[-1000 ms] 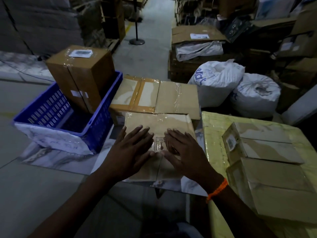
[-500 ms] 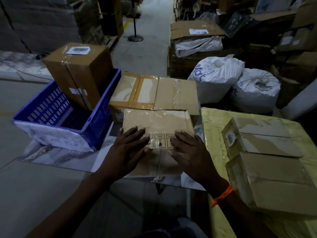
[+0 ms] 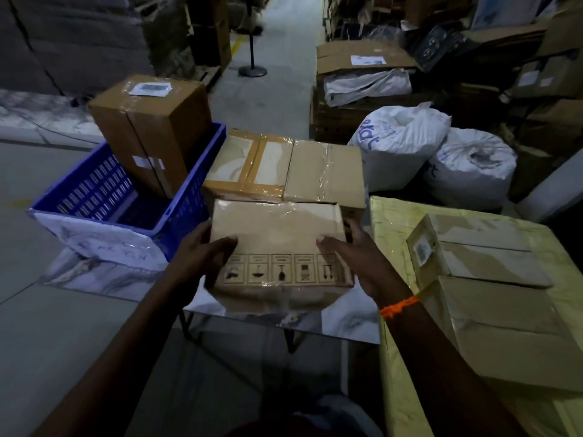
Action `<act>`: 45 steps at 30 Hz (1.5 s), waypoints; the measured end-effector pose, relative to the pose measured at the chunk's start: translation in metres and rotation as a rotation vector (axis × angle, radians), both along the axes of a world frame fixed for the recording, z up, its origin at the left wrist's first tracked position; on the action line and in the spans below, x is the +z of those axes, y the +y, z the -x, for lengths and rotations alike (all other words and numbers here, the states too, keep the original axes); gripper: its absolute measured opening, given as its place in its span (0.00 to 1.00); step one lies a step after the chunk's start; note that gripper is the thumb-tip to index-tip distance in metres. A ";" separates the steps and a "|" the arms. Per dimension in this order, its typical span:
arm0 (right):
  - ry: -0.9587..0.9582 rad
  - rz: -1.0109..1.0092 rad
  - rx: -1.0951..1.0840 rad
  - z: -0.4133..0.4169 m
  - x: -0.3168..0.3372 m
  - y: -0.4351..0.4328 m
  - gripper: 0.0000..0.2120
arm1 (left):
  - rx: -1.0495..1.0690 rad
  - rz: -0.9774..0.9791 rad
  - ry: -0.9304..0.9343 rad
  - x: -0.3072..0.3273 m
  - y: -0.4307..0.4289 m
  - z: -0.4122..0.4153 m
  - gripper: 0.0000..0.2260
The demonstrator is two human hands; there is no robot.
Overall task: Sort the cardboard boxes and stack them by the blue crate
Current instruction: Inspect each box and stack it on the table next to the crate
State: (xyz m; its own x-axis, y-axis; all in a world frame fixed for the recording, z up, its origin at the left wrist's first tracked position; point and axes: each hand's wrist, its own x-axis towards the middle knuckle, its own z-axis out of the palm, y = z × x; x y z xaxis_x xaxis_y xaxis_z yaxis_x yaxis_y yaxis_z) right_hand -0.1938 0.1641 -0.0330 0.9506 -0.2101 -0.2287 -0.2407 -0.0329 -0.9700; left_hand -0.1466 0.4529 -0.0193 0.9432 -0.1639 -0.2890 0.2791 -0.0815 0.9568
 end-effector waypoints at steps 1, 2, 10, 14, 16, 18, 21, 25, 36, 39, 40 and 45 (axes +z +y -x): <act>0.004 -0.041 -0.006 0.005 -0.002 0.005 0.23 | 0.054 0.005 -0.034 0.002 0.008 0.010 0.16; 0.006 -0.078 -0.004 0.010 -0.005 0.011 0.23 | 0.109 0.003 -0.083 0.002 0.016 0.018 0.16; 0.151 -0.163 0.015 0.034 -0.022 0.031 0.15 | 0.334 0.177 0.140 -0.043 0.034 0.066 0.15; 0.140 -0.070 0.011 0.047 -0.051 0.028 0.08 | 0.284 0.105 0.177 -0.078 0.029 0.076 0.09; 0.172 -0.007 -0.006 0.052 -0.069 0.021 0.09 | 0.244 0.084 0.208 -0.096 0.029 0.079 0.13; 0.216 0.052 -0.023 0.059 -0.087 0.015 0.10 | 0.233 0.092 0.231 -0.115 0.029 0.084 0.14; 0.272 0.126 -0.063 0.066 -0.109 0.012 0.08 | 0.244 0.043 0.246 -0.132 0.027 0.090 0.13; 0.349 0.034 -0.111 0.059 -0.105 0.008 0.07 | 0.264 0.055 0.300 -0.133 0.028 0.080 0.11; 0.301 -0.080 -0.075 -0.028 -0.068 0.013 0.22 | 0.172 0.008 0.227 -0.091 0.017 0.000 0.25; 0.261 -0.070 -0.140 -0.038 -0.077 0.017 0.27 | 0.133 0.037 0.239 -0.078 0.007 0.000 0.19; 0.258 -0.068 -0.155 -0.035 -0.073 0.020 0.26 | 0.130 0.038 0.228 -0.075 0.006 0.003 0.13; 0.218 -0.120 -0.127 -0.013 -0.052 0.016 0.19 | 0.156 0.111 0.119 -0.064 0.009 0.022 0.03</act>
State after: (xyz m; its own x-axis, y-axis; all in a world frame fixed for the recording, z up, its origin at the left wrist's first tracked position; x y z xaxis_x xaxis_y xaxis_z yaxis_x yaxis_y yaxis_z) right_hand -0.1803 0.1804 -0.0849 0.8440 -0.2831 -0.4555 -0.4391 0.1230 -0.8900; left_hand -0.1684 0.4615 -0.0828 0.9200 -0.0555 -0.3879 0.3912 0.0753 0.9172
